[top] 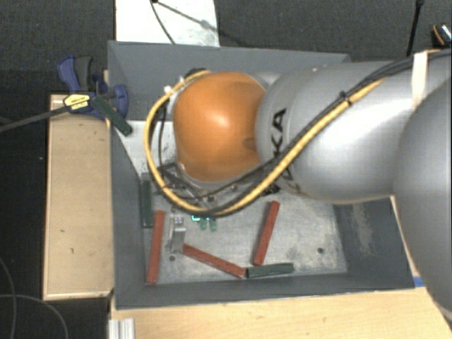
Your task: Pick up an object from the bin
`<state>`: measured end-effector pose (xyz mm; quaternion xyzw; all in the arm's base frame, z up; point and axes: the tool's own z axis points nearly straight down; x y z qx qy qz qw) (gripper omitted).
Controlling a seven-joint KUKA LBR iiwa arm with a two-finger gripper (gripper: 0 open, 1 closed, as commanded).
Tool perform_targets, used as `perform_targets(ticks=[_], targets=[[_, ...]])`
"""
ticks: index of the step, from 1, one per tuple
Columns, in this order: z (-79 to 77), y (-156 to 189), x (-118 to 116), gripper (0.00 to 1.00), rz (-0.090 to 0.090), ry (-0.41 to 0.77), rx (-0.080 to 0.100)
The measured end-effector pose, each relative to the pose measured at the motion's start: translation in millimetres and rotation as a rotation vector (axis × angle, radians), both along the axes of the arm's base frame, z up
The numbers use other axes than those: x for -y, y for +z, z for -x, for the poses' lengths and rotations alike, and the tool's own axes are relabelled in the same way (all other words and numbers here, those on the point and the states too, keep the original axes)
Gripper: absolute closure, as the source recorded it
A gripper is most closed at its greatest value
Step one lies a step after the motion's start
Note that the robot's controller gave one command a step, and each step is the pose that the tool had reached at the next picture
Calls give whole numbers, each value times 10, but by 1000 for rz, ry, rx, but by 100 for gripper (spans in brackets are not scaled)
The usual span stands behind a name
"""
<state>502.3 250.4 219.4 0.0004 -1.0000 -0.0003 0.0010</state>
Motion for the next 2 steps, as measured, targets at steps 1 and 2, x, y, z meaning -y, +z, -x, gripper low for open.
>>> perform_targets(ticks=[1,2], targets=[[219,-1523,859,0,2,-96,1],[217,-1182,887,0,-2,-199,6]])
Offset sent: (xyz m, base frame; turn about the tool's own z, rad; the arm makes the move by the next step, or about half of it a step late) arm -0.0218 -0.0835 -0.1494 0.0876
